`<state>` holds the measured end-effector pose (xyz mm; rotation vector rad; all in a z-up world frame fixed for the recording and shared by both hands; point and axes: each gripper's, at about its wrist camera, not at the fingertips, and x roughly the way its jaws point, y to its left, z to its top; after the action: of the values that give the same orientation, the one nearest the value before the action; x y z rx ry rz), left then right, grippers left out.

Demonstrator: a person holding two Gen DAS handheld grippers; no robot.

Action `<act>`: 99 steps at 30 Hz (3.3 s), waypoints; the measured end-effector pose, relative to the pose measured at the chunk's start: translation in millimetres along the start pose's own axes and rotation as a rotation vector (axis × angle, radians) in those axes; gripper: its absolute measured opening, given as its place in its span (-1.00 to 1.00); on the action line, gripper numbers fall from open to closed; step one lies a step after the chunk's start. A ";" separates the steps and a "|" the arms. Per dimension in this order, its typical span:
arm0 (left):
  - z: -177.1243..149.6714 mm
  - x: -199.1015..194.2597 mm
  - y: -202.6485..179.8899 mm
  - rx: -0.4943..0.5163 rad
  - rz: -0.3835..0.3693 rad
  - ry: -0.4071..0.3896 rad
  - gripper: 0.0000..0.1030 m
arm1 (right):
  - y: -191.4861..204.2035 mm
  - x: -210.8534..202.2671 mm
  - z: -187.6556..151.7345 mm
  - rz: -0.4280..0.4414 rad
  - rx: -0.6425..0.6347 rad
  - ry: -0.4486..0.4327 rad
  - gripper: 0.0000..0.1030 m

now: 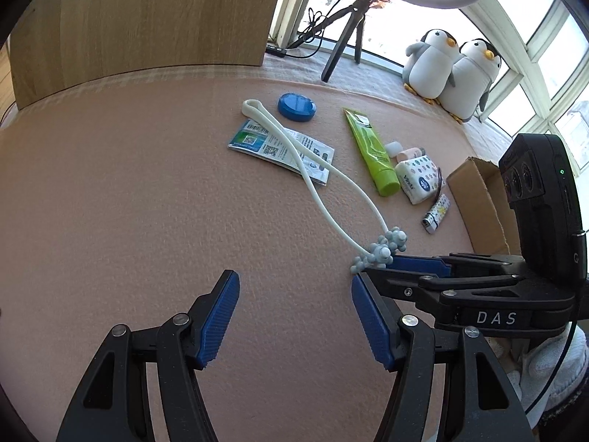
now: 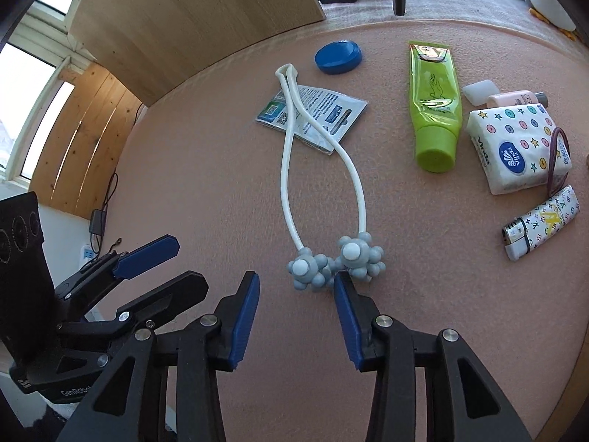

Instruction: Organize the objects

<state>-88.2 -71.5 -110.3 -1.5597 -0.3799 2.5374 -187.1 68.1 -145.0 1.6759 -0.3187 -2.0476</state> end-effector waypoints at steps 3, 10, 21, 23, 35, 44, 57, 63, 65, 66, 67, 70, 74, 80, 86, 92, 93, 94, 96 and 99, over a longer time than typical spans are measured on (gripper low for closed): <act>4.6 5.4 3.1 -0.017 -0.001 0.009 0.29 | 4.2 -4.2 -7.5 -0.041 -0.013 -0.013 -0.25; 24.0 21.4 -0.6 -0.046 -0.024 0.007 0.29 | -10.5 -46.1 -5.2 -0.129 0.015 -0.139 -0.18; 46.8 76.4 -22.9 -0.018 0.040 0.082 -0.09 | -46.7 -61.1 -3.1 -0.180 0.108 -0.169 -0.11; 45.4 84.8 -24.8 -0.006 0.030 0.101 -0.25 | -50.7 -60.8 -3.6 -0.180 0.117 -0.168 -0.11; 10.8 81.9 -62.1 0.206 -0.027 0.121 -0.51 | -68.7 -47.6 -12.7 -0.140 0.171 -0.136 -0.11; -34.9 64.6 -91.4 0.364 -0.074 0.148 -0.51 | -71.3 -46.3 -34.2 -0.092 0.188 -0.115 -0.11; -41.2 38.3 -89.6 0.289 -0.146 0.120 -0.18 | -56.6 -42.4 -54.0 -0.140 0.140 -0.078 -0.11; -44.5 48.8 -77.3 0.225 -0.183 0.171 -0.34 | -48.3 -32.9 -59.2 -0.127 0.127 -0.048 -0.16; -47.2 52.7 -76.3 0.223 -0.189 0.181 -0.40 | -45.5 -28.4 -59.9 -0.134 0.113 -0.033 -0.25; -48.2 54.3 -76.6 0.223 -0.195 0.186 -0.44 | -44.3 -26.3 -60.3 -0.136 0.105 -0.025 -0.28; -49.2 55.5 -77.1 0.222 -0.201 0.191 -0.48 | -43.1 -24.4 -60.7 -0.138 0.099 -0.021 -0.33; -50.6 56.1 -78.0 0.212 -0.221 0.194 -0.61 | -39.5 -22.9 -62.2 -0.138 0.081 -0.019 -0.56; -50.3 54.6 -80.6 0.207 -0.234 0.189 -0.65 | -32.2 -24.2 -63.7 -0.150 0.043 -0.023 -0.78; -47.5 46.1 -88.5 0.209 -0.241 0.162 -0.65 | -35.7 -35.1 -67.0 -0.152 0.050 -0.049 -0.81; -44.8 26.6 -103.4 0.229 -0.238 0.116 -0.65 | -32.8 -57.3 -69.6 -0.159 0.038 -0.094 -0.81; -33.5 14.0 -124.3 0.254 -0.260 0.084 -0.65 | -36.8 -85.2 -69.3 -0.184 0.043 -0.150 -0.81; -29.6 14.5 -130.3 0.263 -0.265 0.080 -0.65 | -39.0 -90.2 -69.2 -0.188 0.047 -0.159 -0.81; -27.3 13.1 -135.8 0.271 -0.271 0.075 -0.65 | -42.7 -96.5 -69.5 -0.193 0.054 -0.169 -0.81; -22.7 11.8 -147.8 0.291 -0.285 0.067 -0.65 | -50.4 -109.0 -70.9 -0.206 0.067 -0.190 -0.81; -16.7 13.7 -170.4 0.315 -0.308 0.061 -0.65 | -65.5 -127.4 -74.5 -0.223 0.092 -0.217 -0.81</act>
<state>-81.9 97.7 -80.8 -1.3416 -0.1835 2.1856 -110.7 196.1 -82.9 1.6051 -0.3133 -2.4222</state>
